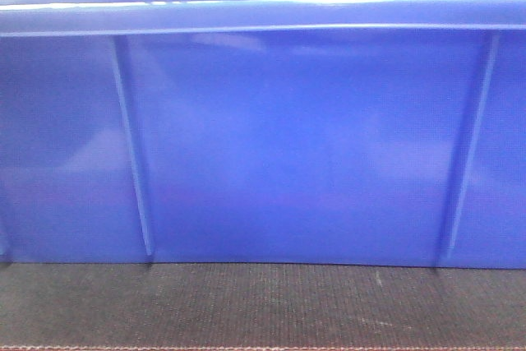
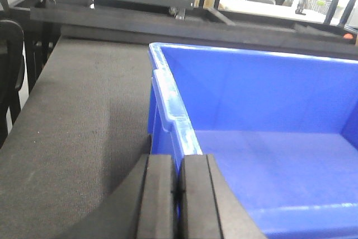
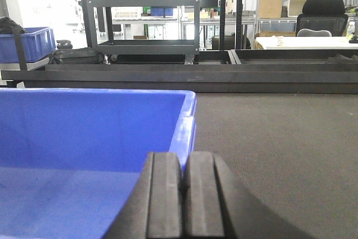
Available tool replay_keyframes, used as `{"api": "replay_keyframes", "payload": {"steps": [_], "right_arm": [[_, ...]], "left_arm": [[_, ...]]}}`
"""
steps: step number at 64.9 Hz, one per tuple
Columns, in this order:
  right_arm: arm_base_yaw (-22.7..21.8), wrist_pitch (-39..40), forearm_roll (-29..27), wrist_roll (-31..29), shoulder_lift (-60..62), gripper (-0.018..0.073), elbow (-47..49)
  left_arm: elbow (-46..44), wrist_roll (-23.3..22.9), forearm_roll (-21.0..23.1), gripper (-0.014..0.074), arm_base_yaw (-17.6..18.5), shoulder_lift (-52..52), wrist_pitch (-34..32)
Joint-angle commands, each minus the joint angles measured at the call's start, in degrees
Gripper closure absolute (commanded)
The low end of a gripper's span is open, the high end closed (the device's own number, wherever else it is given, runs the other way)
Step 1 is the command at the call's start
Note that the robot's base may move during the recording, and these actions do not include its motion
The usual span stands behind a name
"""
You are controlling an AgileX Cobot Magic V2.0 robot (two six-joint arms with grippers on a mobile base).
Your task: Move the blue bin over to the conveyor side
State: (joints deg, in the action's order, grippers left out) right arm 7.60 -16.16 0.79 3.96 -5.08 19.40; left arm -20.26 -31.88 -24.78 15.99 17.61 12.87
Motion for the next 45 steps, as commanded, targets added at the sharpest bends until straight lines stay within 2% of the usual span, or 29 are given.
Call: {"api": "replay_keyframes", "payload": {"steps": [1, 12, 45], "right_arm": [[0.1, -0.51, 0.6, -0.56, 3.66, 0.0636, -0.86], [0.1, -1.59, 0.6, -0.56, 5.08, 0.0636, -0.86], [0.1, -1.41, 0.6, -0.56, 5.08, 0.0636, -0.86]], "left_arm": [[0.32, -0.31, -1.1, 0.0604, -0.31, -2.69, -1.59], [0.32, -0.31, -1.72, 0.0604, -0.31, -5.97, -1.8], [0.32, -0.31, -1.72, 0.0604, -0.31, -6.34, -1.8]]}}
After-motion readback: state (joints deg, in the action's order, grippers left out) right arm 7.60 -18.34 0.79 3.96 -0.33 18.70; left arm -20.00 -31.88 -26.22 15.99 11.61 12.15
